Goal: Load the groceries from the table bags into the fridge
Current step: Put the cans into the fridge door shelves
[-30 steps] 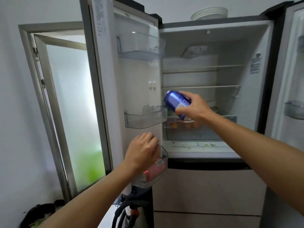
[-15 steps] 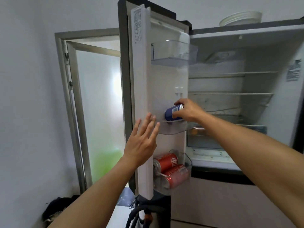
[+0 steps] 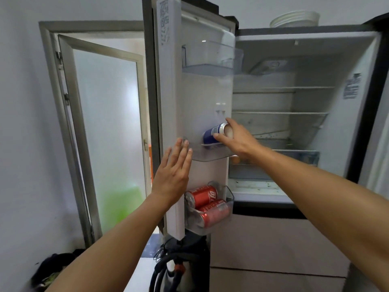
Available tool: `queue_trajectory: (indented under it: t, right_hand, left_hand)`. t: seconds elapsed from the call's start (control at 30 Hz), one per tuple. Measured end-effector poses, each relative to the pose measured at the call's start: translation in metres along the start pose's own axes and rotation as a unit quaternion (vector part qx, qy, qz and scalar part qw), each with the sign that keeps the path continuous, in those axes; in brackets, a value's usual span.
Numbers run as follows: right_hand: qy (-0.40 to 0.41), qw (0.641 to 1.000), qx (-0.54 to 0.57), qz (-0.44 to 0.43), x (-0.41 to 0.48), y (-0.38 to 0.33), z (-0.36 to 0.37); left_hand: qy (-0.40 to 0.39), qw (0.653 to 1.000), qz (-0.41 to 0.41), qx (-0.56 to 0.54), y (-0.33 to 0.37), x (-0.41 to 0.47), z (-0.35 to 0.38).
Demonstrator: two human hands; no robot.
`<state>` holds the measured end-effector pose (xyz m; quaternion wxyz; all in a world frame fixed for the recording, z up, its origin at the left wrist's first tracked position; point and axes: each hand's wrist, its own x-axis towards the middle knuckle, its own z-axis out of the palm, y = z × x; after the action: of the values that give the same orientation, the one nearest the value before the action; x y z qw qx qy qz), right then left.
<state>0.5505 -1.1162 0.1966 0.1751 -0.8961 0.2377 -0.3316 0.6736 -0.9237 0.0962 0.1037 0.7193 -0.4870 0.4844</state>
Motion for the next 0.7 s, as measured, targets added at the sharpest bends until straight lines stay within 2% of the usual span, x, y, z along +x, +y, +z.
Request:
queue_trajectory:
  t: [0.17,0.27,0.37,0.5,0.6,0.7]
  right_hand:
    - [0.124,0.991,-0.056,0.000,-0.041,0.007,-0.009]
    - [0.150,0.980,-0.126,-0.035,-0.067,0.003,-0.016]
    - [0.105,0.979,-0.153,-0.084,-0.102,-0.013,-0.011]
    - [0.021,0.967,-0.175,-0.183,-0.160,-0.037,0.018]
    - [-0.036,0.957,-0.164,-0.237,-0.213,-0.053,0.047]
    - [-0.093,0.954,-0.128,-0.255,-0.272,-0.071,0.077]
  left_hand:
    - [-0.055,0.998,0.025,-0.011,0.011,-0.013,-0.019]
    - [-0.103,0.994,0.037,-0.023,0.020,-0.038,-0.039]
    - [-0.156,0.986,0.000,-0.052,0.025,-0.070,-0.059]
    - [-0.219,0.973,-0.063,-0.035,0.025,-0.126,-0.091]
    - [-0.265,0.959,-0.100,-0.012,0.029,-0.179,-0.128]
    - [-0.301,0.944,-0.131,0.012,0.036,-0.243,-0.178]
